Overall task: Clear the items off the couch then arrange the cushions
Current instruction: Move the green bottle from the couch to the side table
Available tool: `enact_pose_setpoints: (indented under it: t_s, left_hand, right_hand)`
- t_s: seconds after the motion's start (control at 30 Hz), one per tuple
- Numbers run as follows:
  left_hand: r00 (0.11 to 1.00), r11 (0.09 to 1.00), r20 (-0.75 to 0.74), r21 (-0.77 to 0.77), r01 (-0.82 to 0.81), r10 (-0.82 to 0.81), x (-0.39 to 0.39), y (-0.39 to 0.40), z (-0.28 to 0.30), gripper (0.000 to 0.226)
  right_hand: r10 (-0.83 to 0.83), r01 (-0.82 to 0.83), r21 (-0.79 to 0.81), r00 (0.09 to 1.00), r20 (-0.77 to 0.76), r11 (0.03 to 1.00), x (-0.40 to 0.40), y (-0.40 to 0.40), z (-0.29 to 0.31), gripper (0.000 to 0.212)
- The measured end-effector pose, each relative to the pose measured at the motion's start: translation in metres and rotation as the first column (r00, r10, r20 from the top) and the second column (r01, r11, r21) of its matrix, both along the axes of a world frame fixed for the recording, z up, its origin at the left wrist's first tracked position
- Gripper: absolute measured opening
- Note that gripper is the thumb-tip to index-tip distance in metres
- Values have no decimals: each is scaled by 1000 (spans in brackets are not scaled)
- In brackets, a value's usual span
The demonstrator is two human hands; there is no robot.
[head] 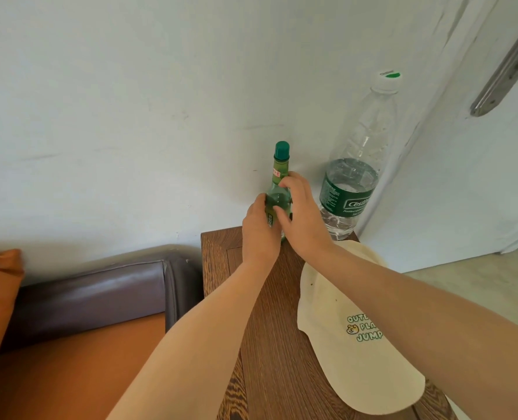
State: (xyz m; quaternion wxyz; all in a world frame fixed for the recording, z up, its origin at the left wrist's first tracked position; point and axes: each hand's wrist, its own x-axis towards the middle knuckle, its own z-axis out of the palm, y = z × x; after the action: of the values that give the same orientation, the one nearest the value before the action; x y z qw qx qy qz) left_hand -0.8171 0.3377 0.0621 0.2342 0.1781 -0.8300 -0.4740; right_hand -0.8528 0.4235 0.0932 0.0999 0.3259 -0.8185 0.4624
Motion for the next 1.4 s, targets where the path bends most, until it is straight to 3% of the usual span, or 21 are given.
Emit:
enact_pose_setpoints:
  t_s: [0.53,0.67,0.83,1.0,1.17,1.4]
  left_hand:
    - [999,999,-4,-19,-42,42,-16,1,-3,41]
    - [997,988,58,-145,-48,57,-13,3,0,46]
    - [997,901,52,-433,-24,52,-8,-1,0,54]
    - [1000,676,14,-737,-7,25,-2,-16,-10,65]
    - [993,590,117,-801,100,-9,10,-18,-8,74]
    - [962,543,268,-815,202,45,35,-19,4,84]
  right_hand:
    - [20,-20,66,1000,10,998,-19,0,-1,49]
    - [19,-18,109,1000,-5,994,-18,0,2,49]
    - [45,-33,200,997,-59,979,-20,1,1,55]
    - [79,-47,253,990,-120,966,-22,7,-7,65]
    - [83,-51,313,993,-90,948,-13,13,-15,72]
    - [60,-36,412,997,-47,910,2,25,-14,72]
